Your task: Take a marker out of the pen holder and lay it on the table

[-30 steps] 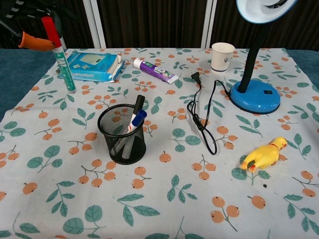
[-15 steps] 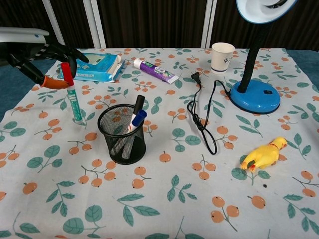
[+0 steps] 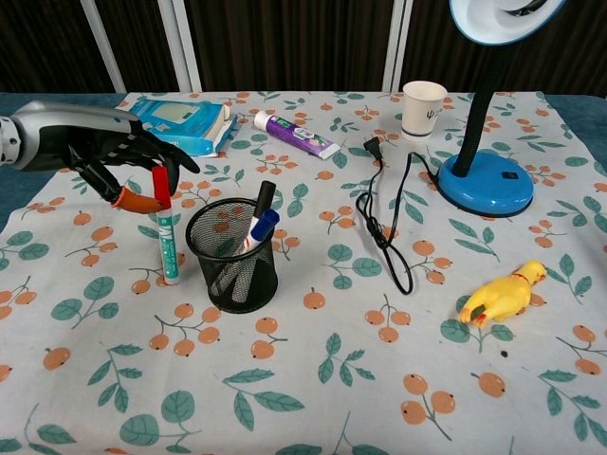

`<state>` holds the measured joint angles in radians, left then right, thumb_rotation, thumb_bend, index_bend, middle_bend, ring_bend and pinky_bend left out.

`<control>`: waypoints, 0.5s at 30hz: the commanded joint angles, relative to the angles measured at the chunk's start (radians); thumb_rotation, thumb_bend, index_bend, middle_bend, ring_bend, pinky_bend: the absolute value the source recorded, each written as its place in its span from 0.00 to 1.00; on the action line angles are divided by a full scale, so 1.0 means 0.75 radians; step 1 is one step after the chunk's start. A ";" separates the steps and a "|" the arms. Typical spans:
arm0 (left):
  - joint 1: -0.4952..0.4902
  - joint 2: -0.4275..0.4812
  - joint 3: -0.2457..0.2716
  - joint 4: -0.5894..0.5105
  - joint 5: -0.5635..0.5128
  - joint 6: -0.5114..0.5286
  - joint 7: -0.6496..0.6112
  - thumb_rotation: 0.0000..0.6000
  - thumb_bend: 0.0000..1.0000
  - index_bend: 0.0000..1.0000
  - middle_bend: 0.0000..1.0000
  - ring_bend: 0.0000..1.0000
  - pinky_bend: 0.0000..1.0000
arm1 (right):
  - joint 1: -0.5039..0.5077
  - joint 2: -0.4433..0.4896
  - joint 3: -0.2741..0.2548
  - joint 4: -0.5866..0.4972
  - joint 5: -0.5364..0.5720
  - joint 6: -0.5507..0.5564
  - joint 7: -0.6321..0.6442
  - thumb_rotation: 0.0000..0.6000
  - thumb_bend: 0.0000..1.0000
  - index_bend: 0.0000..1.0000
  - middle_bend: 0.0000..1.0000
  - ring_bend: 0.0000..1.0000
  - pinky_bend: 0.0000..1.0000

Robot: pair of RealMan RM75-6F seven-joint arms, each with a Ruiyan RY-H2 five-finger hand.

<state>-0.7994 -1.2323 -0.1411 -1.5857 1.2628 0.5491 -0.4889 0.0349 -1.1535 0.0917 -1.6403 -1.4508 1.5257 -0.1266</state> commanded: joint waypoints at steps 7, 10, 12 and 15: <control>-0.026 -0.014 -0.005 0.021 -0.026 -0.014 0.043 1.00 0.25 0.29 0.07 0.00 0.00 | 0.000 -0.002 0.000 0.003 -0.004 0.005 0.001 1.00 0.16 0.15 0.05 0.10 0.18; -0.017 0.004 -0.021 -0.014 -0.052 0.045 0.094 1.00 0.22 0.13 0.05 0.00 0.00 | 0.000 -0.002 0.000 0.003 -0.004 0.004 0.001 1.00 0.16 0.15 0.05 0.10 0.18; -0.005 0.016 -0.032 -0.037 -0.065 0.090 0.119 1.00 0.21 0.07 0.05 0.00 0.00 | 0.000 -0.002 0.000 0.003 -0.005 0.004 0.002 1.00 0.16 0.15 0.05 0.10 0.18; 0.023 0.048 -0.048 -0.085 -0.091 0.195 0.201 1.00 0.21 0.05 0.04 0.00 0.00 | 0.000 -0.002 -0.001 0.003 -0.006 0.004 0.003 1.00 0.16 0.15 0.05 0.10 0.18</control>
<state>-0.7998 -1.2166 -0.1648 -1.6196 1.2131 0.6411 -0.3854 0.0347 -1.1553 0.0911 -1.6382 -1.4554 1.5284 -0.1247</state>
